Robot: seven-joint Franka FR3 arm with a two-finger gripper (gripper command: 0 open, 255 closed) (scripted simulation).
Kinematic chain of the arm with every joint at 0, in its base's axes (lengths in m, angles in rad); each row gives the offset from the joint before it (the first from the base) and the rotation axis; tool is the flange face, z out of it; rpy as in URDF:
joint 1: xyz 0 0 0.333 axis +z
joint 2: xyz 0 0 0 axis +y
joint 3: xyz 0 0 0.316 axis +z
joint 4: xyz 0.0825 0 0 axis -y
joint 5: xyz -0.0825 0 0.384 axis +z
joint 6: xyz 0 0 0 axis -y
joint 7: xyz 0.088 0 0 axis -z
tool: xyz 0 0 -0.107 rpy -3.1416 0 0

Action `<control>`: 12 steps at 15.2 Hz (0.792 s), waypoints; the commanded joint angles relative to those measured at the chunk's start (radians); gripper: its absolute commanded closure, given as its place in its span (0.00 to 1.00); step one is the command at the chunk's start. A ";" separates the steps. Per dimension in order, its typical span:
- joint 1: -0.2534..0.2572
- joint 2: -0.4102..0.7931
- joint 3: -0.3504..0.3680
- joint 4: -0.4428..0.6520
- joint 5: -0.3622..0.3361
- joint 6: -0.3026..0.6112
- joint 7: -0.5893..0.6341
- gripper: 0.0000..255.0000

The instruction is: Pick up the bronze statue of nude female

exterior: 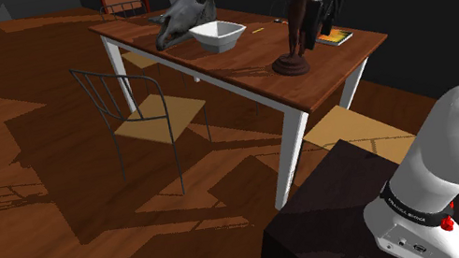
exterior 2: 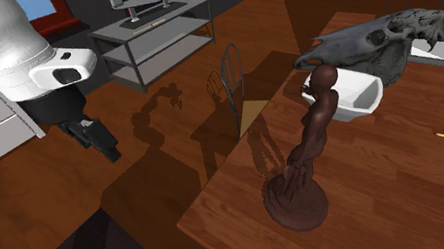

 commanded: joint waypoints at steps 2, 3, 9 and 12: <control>-0.013 0.017 -0.007 -0.006 -0.008 0.037 0.011 0.00; -0.026 0.035 -0.015 -0.010 -0.016 0.073 0.022 0.00; -0.101 0.156 -0.061 -0.016 -0.058 0.284 0.089 0.00; -0.138 0.223 -0.085 -0.006 -0.076 0.384 0.124 0.00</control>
